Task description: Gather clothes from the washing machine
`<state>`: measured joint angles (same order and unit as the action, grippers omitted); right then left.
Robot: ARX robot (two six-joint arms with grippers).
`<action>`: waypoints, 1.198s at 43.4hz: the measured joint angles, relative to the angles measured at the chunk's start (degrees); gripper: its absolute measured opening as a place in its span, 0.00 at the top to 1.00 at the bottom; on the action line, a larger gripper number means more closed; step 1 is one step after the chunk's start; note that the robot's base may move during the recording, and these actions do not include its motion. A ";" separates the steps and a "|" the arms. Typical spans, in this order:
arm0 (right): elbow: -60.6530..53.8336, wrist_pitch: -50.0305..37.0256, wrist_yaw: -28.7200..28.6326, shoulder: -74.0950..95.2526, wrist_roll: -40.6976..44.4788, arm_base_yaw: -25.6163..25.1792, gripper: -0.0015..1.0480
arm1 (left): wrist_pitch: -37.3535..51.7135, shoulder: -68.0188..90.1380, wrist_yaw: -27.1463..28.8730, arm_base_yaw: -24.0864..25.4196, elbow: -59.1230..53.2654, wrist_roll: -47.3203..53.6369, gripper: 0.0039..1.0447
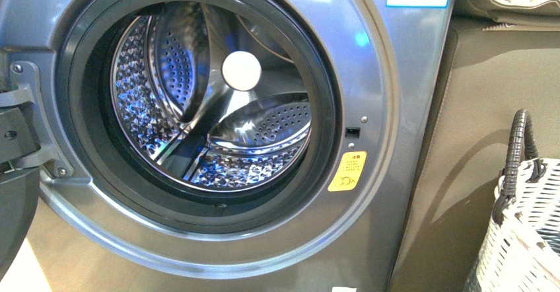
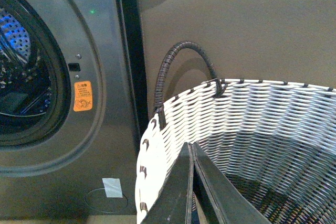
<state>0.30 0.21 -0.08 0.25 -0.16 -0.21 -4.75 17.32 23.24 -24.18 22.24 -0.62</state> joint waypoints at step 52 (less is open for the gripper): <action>0.00 0.00 0.00 0.00 0.00 -0.02 0.98 | 4.07 -14.88 -23.10 24.02 -19.52 0.26 0.97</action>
<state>0.30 0.21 -0.08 0.25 -0.16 -0.23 -0.69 2.44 0.14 -0.16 2.72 -0.36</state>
